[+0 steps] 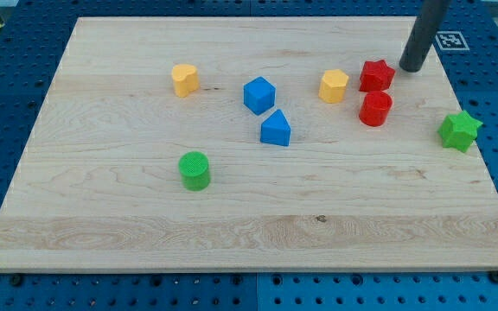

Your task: Move the green star to the right corner of the board

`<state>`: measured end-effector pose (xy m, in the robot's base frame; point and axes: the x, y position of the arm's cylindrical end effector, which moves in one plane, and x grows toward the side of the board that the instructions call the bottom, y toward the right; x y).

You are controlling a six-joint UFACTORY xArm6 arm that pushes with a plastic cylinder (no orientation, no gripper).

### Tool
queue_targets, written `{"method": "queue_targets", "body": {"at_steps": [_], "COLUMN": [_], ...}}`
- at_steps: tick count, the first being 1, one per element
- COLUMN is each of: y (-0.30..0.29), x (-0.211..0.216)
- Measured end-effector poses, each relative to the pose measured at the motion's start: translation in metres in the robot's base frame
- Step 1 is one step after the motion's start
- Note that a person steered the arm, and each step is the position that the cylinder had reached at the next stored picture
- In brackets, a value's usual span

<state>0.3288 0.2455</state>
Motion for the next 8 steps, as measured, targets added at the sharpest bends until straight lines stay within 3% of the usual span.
{"method": "queue_targets", "body": {"at_steps": [1,3,5,8], "y": [0.001,-0.004,0.012,0.017], "x": [0.026,0.035,0.110,0.118]}}
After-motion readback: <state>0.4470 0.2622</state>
